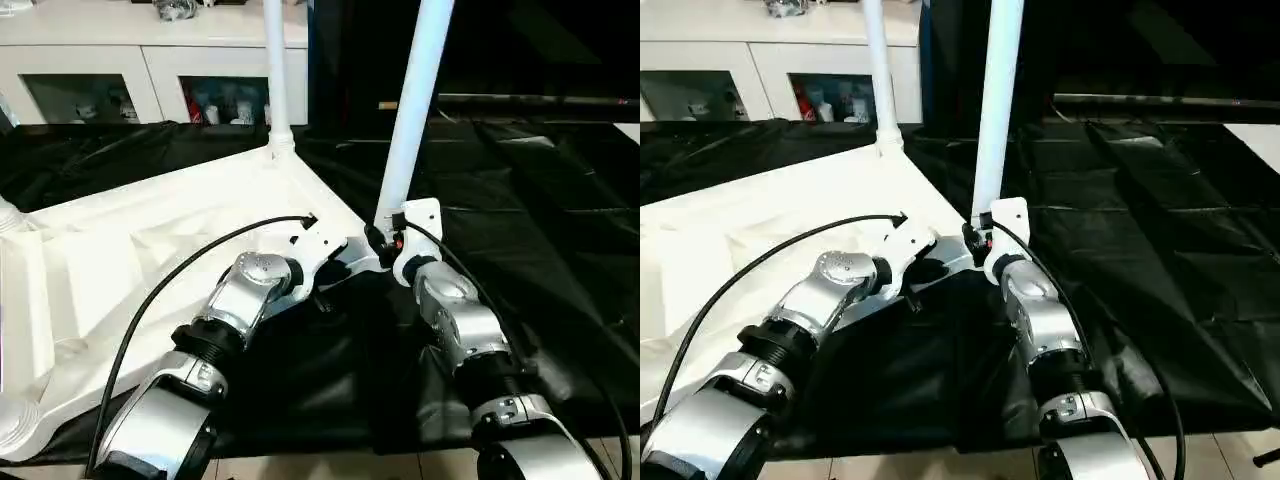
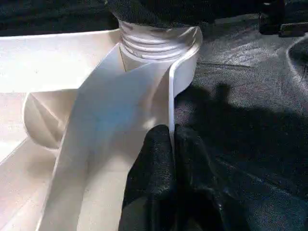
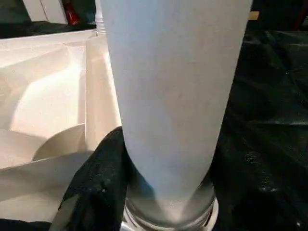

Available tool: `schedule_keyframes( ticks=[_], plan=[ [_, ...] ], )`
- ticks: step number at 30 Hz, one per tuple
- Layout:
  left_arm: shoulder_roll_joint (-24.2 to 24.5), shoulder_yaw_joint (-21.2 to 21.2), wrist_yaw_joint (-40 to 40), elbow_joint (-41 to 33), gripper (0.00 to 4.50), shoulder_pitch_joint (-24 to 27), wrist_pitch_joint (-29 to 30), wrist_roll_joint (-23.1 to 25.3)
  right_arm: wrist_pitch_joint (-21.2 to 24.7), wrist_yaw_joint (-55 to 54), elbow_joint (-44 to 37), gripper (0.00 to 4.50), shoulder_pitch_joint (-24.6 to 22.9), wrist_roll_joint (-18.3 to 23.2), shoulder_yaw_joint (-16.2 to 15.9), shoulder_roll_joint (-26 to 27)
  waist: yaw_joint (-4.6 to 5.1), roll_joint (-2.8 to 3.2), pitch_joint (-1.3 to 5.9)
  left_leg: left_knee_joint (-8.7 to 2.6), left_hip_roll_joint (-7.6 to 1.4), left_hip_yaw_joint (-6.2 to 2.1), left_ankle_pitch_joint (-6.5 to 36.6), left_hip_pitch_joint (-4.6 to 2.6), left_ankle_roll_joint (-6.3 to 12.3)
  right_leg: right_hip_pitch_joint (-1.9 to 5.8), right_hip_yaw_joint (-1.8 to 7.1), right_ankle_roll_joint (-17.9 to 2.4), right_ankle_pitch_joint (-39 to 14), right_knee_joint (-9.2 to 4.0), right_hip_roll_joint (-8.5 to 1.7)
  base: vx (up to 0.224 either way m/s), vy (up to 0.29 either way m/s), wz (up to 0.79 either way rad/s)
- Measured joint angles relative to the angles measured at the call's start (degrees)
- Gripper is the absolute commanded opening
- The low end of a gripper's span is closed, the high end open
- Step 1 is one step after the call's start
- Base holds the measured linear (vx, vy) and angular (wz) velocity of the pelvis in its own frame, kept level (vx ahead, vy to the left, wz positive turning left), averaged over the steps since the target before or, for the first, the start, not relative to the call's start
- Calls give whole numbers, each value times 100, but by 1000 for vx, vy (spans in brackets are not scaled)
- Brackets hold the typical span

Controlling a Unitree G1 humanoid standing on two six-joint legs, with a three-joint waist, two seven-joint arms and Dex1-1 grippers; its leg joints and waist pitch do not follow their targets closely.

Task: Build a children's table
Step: Rotate leg to tighten

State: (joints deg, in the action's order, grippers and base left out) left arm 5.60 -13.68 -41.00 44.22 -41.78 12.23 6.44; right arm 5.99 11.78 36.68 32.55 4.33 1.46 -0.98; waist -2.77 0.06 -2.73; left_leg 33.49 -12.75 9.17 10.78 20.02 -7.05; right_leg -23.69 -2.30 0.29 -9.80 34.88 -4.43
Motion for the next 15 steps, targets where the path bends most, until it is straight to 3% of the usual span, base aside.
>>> schedule_keyframes(
  ticks=[1,2,4,7,11,15],
  plan=[
    [7,0,-15,0,0,0,-10,0,-26,65,1,239,-13,22,36,-1,-2,0,0,-1,0,0,0,2,0,-2,0,0,0,0,0,0,0,0],
    [26,-1,-85,0,0,0,-32,-2,-67,214,-26,274,-59,86,69,-31,-6,0,0,-3,0,0,0,2,0,-3,-1,0,0,0,0,0,0,0],
    [116,1,-276,-7,0,11,-98,-32,-117,737,-174,281,-200,275,51,-176,-12,1,-1,-10,0,0,0,2,0,-6,-1,0,0,0,1,0,0,0],
    [335,1,-658,-115,0,98,-203,-114,-37,1491,-502,316,-417,353,-165,-515,-36,5,-3,-29,-1,0,0,3,1,-15,-2,-14,8,0,3,0,0,0],
    [638,-26,-1253,-475,0,332,-264,-230,120,2457,-1106,316,-739,363,-550,-1130,-42,14,-6,-37,-1,2,1,8,3,-22,-1,-13,4,-3,6,0,0,0],
    [847,-29,-1712,-652,0,456,-302,-310,233,3023,-1360,316,-863,397,-649,-1395,-45,16,-7,-43,-2,3,1,9,3,-27,-2,-14,3,-4,6,0,0,0]
  ],
)
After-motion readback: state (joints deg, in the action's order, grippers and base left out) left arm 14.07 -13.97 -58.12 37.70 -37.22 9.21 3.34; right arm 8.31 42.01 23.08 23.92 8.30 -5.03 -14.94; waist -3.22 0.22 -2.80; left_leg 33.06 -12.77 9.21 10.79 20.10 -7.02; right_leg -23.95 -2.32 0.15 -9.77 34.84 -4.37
